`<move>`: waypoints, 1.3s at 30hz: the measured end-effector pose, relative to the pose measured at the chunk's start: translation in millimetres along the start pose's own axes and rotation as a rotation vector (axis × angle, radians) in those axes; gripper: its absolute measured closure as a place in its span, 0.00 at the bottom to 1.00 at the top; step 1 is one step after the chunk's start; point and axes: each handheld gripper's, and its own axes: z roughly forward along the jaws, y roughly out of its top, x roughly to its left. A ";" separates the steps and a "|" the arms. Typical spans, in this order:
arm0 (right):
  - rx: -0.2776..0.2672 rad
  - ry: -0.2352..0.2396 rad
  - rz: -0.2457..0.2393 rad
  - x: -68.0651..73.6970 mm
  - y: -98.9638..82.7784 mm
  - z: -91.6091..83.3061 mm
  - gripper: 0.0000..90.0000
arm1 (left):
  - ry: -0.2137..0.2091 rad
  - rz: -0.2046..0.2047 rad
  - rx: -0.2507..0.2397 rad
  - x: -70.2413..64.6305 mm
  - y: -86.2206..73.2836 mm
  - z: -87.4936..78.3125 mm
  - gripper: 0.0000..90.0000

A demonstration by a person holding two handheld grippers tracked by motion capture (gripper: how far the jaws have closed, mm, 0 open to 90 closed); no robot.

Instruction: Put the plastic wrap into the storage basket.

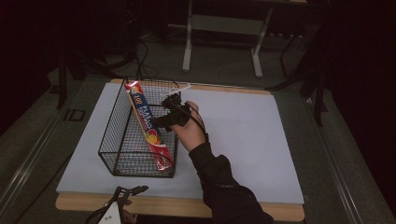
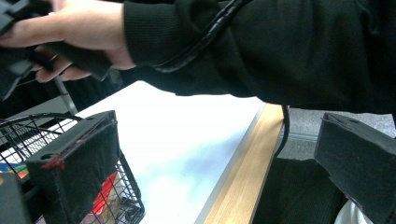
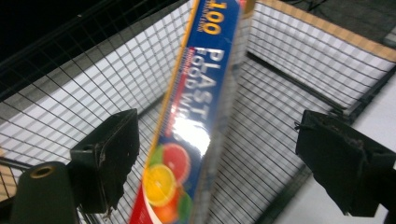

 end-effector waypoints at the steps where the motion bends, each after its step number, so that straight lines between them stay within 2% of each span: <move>1: -0.005 -0.006 0.009 -2.8 -2.3 -4.0 0.15 | -0.001 0.000 0.002 0.1 -0.2 0.4 0.01; 5: -0.014 -0.011 0.050 -15.7 -14.9 -18.9 0.16 | 0.000 0.005 0.010 0.5 -0.6 1.4 0.01; 10: -0.021 -0.051 0.049 -29.1 -37.3 -34.5 0.16 | 0.001 0.008 0.011 -0.7 -0.4 2.0 0.01; 12: -0.034 -0.046 0.072 -36.9 -49.8 -41.2 0.16 | 0.001 0.008 0.012 -0.7 -0.6 2.7 0.01; 18: -0.041 -0.069 0.083 -53.3 -76.8 -57.6 0.16 | 0.002 0.012 0.017 -1.3 -0.4 4.8 0.01; 22: -0.064 -0.086 0.068 -60.0 -96.0 -68.3 0.16 | 0.001 0.010 0.017 -1.8 -0.5 5.7 0.01; 28: -0.067 -0.069 0.083 -67.6 -125.2 -76.0 0.16 | 0.005 0.004 0.016 -1.4 -0.6 5.6 0.01; 30: -0.062 -0.070 0.084 -69.1 -129.8 -76.5 0.16 | 0.005 0.006 0.016 -1.5 -0.6 5.7 0.01; 32: -0.045 -0.070 0.098 -73.9 -143.4 -78.8 0.16 | 0.004 0.008 0.017 -1.9 -0.5 5.8 0.01; 34: -0.052 -0.071 0.109 -76.1 -152.1 -80.9 0.16 | 0.004 0.008 0.016 -1.8 -0.5 5.7 0.01; 39: -0.046 -0.069 0.087 -78.2 -171.6 -86.8 0.16 | 0.005 0.008 0.020 -1.9 -0.6 6.1 0.01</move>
